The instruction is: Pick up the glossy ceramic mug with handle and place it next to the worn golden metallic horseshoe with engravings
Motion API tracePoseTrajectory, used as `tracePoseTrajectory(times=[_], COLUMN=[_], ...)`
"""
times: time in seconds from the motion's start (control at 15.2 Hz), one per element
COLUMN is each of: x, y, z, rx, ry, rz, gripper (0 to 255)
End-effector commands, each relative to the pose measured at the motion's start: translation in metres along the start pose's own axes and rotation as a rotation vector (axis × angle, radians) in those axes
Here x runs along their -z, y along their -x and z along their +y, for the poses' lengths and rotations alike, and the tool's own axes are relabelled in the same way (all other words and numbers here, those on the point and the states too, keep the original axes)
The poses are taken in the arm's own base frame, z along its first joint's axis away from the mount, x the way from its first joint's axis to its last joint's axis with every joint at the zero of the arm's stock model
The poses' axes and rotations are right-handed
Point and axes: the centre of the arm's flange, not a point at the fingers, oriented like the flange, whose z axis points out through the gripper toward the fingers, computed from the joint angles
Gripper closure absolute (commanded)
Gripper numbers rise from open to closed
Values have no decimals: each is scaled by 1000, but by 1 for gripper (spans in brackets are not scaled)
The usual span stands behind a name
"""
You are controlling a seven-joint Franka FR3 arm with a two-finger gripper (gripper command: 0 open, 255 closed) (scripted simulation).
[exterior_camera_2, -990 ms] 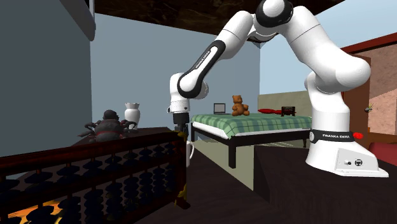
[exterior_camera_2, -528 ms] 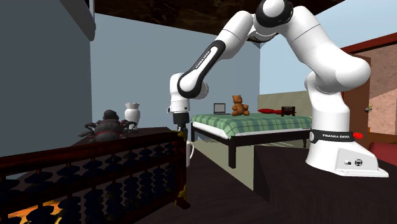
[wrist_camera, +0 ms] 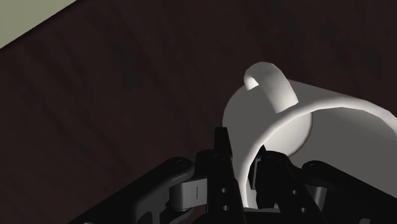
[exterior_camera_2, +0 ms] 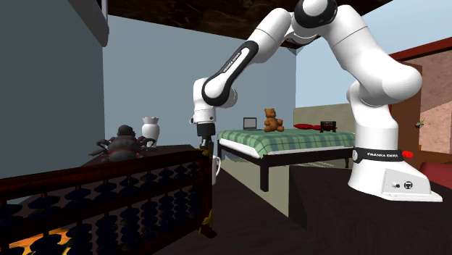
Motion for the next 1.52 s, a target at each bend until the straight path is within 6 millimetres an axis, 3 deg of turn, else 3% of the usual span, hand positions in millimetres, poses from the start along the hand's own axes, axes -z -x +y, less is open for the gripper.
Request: tracePoseTrajectory(times=[0.0, 1.45], x=[11, 127], y=[1, 11], z=[0, -7], rx=[0, 0], ry=[0, 0], rz=[0, 0], gripper=[255, 255])
